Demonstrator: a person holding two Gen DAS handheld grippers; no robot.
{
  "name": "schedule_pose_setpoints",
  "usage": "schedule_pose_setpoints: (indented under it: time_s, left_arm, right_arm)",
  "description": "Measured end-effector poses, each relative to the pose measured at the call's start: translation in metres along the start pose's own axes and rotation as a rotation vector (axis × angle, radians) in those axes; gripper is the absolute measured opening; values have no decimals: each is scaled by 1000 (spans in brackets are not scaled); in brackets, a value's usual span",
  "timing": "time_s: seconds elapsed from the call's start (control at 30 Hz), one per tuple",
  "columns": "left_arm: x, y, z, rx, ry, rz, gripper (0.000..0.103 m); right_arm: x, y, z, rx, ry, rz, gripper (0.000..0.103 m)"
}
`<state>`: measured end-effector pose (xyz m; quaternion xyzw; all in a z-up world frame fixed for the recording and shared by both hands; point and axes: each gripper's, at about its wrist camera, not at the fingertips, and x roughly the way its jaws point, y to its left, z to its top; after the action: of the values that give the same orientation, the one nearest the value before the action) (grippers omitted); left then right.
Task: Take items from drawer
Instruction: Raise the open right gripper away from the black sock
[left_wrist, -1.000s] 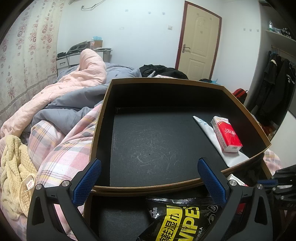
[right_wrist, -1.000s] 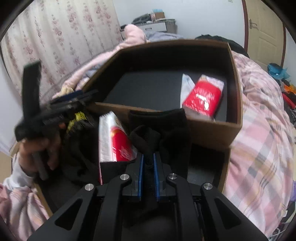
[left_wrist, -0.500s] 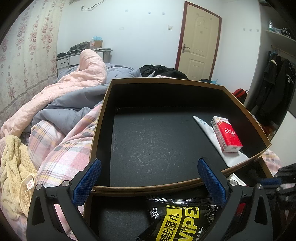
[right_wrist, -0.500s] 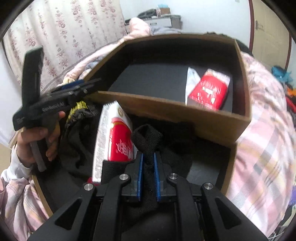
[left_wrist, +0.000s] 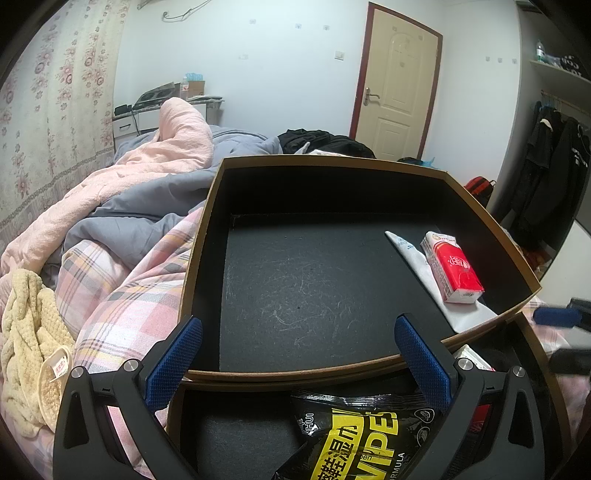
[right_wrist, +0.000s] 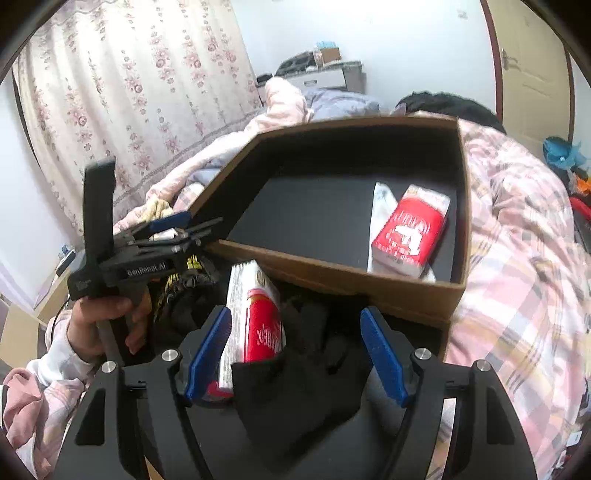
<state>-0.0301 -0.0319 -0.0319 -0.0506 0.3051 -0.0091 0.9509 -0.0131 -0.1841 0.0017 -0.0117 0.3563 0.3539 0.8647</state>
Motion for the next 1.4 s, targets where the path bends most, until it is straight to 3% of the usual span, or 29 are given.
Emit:
schedule_pose_setpoints:
  time_s: [0.23,0.3,0.4,0.73,1.0,1.1,1.3,1.4]
  left_arm:
    - [0,0,0,0,-1,0,103]
    - [0,0,0,0,-1,0,103]
    - [0,0,0,0,-1,0,103]
    - [0,0,-1,1,-1,1,103]
    - [0,-1,-2,3,-2,1,103]
    - [0,-1,-2,2,-2,0,103]
    - [0,-1,-2,8,0,4,103]
    - [-1,-2,-2,8,0,4,103]
  right_arm:
    - [-4,-4,11,-24,-136,-112,72]
    - [-3,-1,13,-58,-172,-194,81]
    - [1,1,16,-94,-224,-270,83]
    - [1,-16,23,-26,-265,-305,83]
    - [12,-22,24,16,-193,-289,84]
    - [17,-22,24,15,-153,-302,92]
    - [35,-29,21,35,-21,-314,95]
    - [33,-32,18,53,-12,-316,100]
